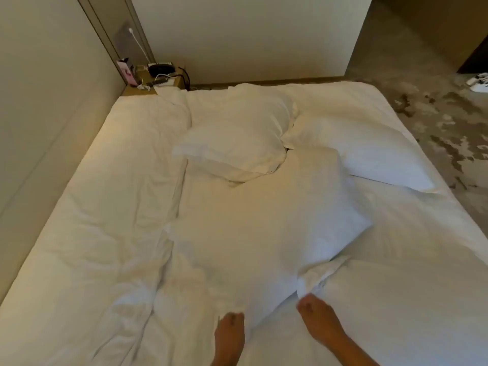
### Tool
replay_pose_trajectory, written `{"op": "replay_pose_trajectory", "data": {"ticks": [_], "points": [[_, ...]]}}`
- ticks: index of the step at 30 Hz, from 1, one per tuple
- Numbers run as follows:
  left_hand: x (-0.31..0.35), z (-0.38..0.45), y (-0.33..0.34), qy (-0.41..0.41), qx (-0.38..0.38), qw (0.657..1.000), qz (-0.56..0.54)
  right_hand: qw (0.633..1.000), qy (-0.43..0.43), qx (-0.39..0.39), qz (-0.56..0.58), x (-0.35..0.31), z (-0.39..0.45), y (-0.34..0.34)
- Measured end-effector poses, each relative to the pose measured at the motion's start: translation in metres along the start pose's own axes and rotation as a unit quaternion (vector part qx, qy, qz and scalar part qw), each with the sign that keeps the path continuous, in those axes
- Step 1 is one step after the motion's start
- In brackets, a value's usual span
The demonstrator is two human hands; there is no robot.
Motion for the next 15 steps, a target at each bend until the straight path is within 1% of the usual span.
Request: {"op": "replay_pose_trajectory", "data": {"ticks": [1,3,5,8,12,15], "points": [[0.025,0.008,-0.003,0.029,0.021,0.999,-0.027,0.998,-0.05,0.035,0.013,-0.022,0.015,-0.017],[0.074,0.019,-0.014,0.08,0.048,0.994,-0.064,0.991,-0.098,0.079,0.037,-0.06,0.036,-0.048],[0.132,0.03,-0.033,0.128,0.067,0.987,-0.065,0.986,-0.124,0.112,0.027,-0.099,0.055,-0.079],[0.193,0.065,-0.063,0.195,0.088,0.976,-0.031,0.979,-0.148,0.135,-0.023,-0.141,0.082,-0.102],[0.255,0.124,-0.098,0.247,0.104,0.963,0.038,0.968,-0.169,0.145,-0.115,-0.182,0.122,-0.116],[0.284,0.173,-0.113,0.269,0.118,0.949,0.113,0.971,-0.131,0.125,-0.154,-0.189,0.158,-0.108]]}}
Point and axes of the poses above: each hand's wrist, its own z-axis towards the middle knuckle, its own y-axis out of the palm, x = y × z, the point moved 9 cm from there along z, towards the middle knuckle, and after that the axes turned 5 degrees about z, right-handed, at the moved point
